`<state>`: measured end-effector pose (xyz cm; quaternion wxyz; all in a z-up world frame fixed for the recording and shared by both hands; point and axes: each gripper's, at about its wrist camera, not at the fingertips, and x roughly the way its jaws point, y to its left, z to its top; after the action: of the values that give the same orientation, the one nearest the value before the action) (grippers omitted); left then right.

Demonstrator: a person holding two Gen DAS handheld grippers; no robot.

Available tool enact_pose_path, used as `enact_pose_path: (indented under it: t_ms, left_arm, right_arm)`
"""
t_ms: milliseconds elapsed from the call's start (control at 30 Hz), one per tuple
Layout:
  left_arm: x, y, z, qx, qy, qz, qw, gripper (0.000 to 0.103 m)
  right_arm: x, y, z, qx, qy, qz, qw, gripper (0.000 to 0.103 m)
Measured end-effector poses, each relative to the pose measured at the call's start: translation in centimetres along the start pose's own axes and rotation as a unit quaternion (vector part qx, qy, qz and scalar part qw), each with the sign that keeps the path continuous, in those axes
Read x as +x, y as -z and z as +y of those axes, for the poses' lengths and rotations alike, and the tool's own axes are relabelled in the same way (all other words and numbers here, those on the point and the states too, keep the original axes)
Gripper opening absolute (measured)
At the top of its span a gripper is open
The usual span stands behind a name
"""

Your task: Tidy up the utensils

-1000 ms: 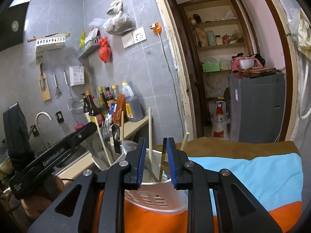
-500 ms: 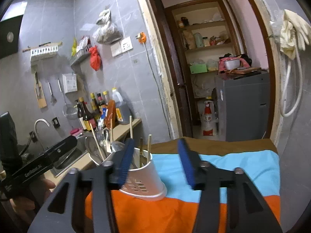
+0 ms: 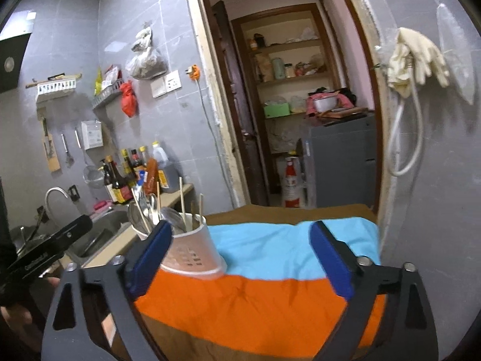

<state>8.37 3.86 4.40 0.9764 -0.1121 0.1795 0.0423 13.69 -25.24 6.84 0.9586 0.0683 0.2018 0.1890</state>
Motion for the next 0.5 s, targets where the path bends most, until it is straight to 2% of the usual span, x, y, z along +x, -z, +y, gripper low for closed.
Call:
enact_pose_path:
  t_ms: [100,300,500]
  left_arm:
    - [-1.5,0.8,0.2,0.0,0.003,0.007,1.0,0.099]
    - [-5.7,1.9,0.8,0.009,0.005,-0.006,0.9999,0.099]
    - [-9.6,3.9,1.4,0.04,0.015,-0.004,0.9991,0.099]
  right_arm:
    - [-2.2,0.6,0.2,0.001,0.014,-0.01,1.0,0.103]
    - [-7.1,2.5,1.5,-0.009,0.04,-0.036,0.998,0.103]
    - [-10.8,4.7,3.2,-0.008,0.054,-0.051,0.997,0.103]
